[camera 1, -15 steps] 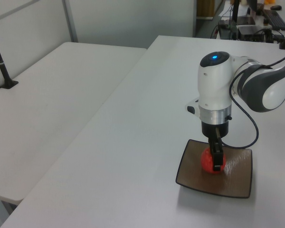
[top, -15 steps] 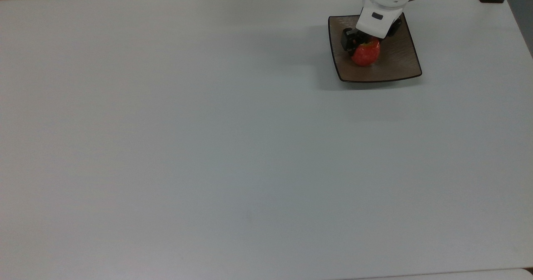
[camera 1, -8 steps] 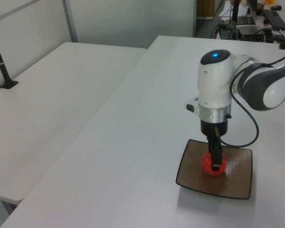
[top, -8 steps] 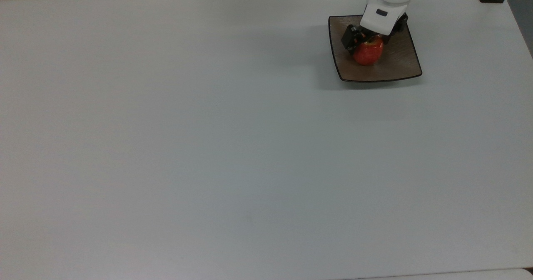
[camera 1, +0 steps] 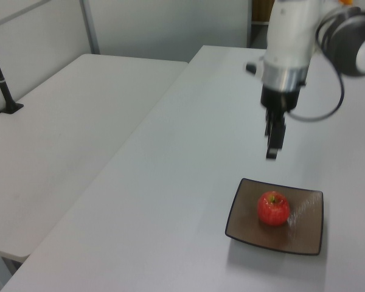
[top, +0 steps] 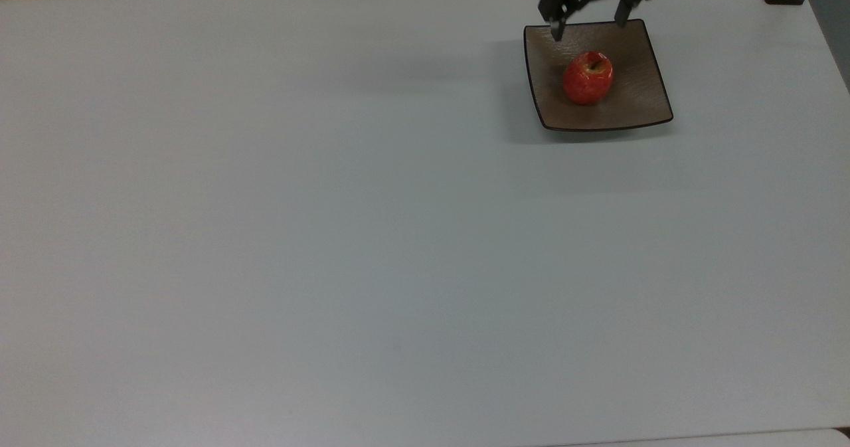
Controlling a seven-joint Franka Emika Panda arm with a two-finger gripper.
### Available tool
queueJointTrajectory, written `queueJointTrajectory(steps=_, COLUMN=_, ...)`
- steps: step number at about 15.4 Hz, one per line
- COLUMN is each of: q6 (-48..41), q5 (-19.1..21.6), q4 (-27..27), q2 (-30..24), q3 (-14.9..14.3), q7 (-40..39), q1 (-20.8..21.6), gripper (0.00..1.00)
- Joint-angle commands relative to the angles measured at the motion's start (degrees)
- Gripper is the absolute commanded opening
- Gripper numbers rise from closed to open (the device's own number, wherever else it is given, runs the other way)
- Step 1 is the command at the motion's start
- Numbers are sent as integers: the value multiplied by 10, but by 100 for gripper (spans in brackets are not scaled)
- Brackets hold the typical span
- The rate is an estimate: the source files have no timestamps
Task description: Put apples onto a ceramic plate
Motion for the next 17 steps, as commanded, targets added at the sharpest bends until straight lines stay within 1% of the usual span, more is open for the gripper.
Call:
queueJointTrajectory(steps=1, q6=-92, q5=-1, q4=41, q2=-45, q3=-25, q7=7, q1=-21, gripper=100)
queueJointTrajectory(steps=3, q6=-149, q5=3, q4=77, q2=-49, q3=-64, q7=7, q1=-18, gripper=100)
queueJointTrajectory(steps=5, q6=-178, q5=10, q4=101, q2=-51, q3=-105, q7=7, q1=-16, gripper=100)
queueJointTrajectory(steps=7, q6=-179, q5=25, q4=103, q2=-59, q3=-149, q7=4, q1=-14, gripper=100)
queueJointTrajectory(steps=11, q6=-175, q5=26, q4=101, q2=-61, q3=-207, q7=1, q1=-15, gripper=100)
queueJointTrajectory(steps=12, q6=-172, q5=27, q4=101, q2=-61, q3=-219, q7=-6, q1=-17, gripper=100)
queueJointTrajectory(steps=13, q6=-172, q5=28, q4=99, q2=-61, q3=-224, q7=-27, q1=-21, gripper=100)
queueJointTrajectory(steps=16, q6=-169, q5=30, q4=88, q2=-61, q3=-226, q7=-123, q1=-43, gripper=100)
queueJointTrajectory(steps=17, q6=-155, q5=36, q4=87, q2=-60, q3=-226, q7=-146, q1=-48, gripper=100)
